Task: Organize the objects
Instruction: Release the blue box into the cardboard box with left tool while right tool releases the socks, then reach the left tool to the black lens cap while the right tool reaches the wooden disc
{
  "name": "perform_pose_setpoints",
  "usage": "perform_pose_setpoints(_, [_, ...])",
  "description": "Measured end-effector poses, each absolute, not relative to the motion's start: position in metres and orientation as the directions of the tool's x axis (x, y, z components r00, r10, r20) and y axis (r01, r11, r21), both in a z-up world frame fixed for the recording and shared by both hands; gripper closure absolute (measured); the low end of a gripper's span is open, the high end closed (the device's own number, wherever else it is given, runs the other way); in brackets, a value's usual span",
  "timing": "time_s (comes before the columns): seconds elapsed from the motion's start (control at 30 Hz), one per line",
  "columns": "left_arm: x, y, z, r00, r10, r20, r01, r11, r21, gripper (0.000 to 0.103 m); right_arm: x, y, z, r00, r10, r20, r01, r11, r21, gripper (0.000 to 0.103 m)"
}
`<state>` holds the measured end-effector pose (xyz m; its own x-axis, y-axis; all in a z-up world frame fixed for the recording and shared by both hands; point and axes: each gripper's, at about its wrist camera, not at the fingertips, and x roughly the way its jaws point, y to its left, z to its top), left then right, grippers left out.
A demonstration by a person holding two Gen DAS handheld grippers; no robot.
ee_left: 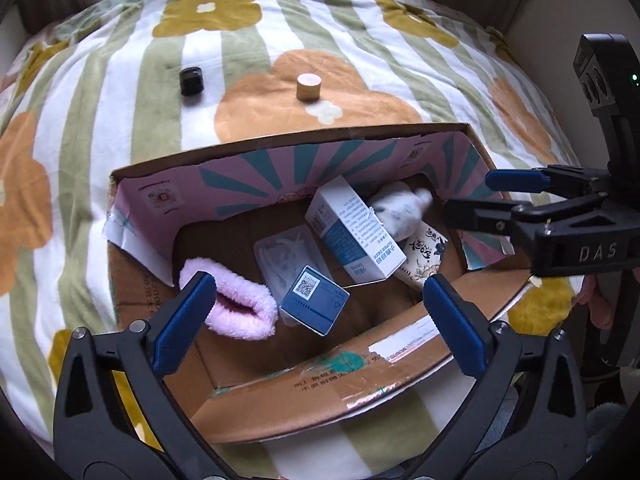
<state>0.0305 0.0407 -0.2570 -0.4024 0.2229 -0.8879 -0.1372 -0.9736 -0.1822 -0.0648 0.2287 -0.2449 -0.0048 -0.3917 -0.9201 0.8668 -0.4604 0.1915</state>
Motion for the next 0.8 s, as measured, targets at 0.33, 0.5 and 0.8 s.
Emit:
perform_pose_setpoints(0.33, [0.039,0.028,-0.245,-0.411,0.214,-0.886,-0.104,-0.977,-0.188,0.000,-0.071,0.231,-0.242,-0.028,-0.386,-0.922,0.859,-0.481,0.175,0.022])
perform_pose_setpoints(0.5, [0.036,0.023,-0.247,-0.397,0.219,-0.891,-0.096,-0.976,-0.197,0.000,-0.071,0.229,-0.241,-0.031,-0.376,-0.926,0.857,-0.486,0.169,0.022])
perform_pose_setpoints(0.8, [0.022,0.010,-0.231,-0.409,0.235,-0.882,-0.104,-0.972,-0.211,0.000,-0.069,0.215,-0.227,-0.057,-0.371,-0.927,0.859,-0.491,0.144,0.022])
